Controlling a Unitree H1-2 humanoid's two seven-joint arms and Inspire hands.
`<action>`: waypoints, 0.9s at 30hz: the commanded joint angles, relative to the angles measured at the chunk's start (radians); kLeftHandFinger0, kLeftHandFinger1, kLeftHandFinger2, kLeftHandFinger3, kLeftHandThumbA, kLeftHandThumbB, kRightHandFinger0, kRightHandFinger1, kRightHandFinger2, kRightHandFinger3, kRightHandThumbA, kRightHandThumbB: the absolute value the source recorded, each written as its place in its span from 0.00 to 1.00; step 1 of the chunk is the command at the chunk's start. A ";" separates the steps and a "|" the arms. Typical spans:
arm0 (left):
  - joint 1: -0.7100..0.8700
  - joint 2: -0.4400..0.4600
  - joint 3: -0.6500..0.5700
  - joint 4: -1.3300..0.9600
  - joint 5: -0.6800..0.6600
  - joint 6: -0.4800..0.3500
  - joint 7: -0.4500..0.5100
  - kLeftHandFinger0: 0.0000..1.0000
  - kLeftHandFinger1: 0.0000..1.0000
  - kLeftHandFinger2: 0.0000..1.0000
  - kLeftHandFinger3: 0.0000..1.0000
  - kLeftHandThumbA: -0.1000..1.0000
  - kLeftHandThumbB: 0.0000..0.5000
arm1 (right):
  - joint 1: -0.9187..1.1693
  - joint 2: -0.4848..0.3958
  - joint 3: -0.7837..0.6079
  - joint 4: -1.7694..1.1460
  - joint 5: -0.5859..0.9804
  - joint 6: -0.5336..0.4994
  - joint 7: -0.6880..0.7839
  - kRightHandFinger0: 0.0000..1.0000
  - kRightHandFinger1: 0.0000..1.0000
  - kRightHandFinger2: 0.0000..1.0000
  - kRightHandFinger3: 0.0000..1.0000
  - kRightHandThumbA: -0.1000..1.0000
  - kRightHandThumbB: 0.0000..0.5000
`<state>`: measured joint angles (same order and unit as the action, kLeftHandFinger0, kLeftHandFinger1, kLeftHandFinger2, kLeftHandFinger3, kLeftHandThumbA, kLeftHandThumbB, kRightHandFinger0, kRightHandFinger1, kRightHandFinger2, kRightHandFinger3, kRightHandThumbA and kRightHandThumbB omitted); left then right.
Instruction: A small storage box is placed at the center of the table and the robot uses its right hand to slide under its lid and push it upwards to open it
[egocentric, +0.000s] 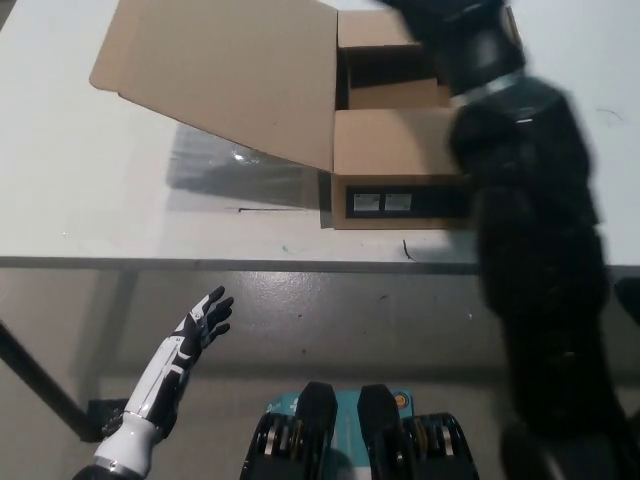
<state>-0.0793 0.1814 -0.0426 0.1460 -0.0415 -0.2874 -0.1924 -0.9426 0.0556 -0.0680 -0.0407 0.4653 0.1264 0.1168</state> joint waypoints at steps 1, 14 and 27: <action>-0.010 0.023 0.004 -0.015 0.000 -0.016 -0.012 1.00 1.00 1.00 1.00 1.00 0.70 | -0.024 -0.179 -0.095 -0.469 0.086 0.114 -0.039 1.00 1.00 1.00 1.00 1.00 0.76; 0.037 0.019 0.003 -0.013 -0.017 -0.038 -0.020 1.00 1.00 1.00 1.00 1.00 0.65 | 0.659 -0.334 -0.117 -0.778 -0.091 -0.102 0.072 1.00 1.00 1.00 1.00 1.00 0.72; 0.051 0.018 0.003 -0.013 -0.028 -0.052 -0.022 1.00 1.00 1.00 1.00 1.00 0.64 | 1.081 -0.183 -0.027 -0.333 -0.166 -0.389 0.105 1.00 1.00 1.00 1.00 1.00 0.70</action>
<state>-0.0216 0.1813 -0.0440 0.1506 -0.0516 -0.2884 -0.1929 0.1196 -0.1724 -0.1250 -0.5055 0.3602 -0.0506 0.1777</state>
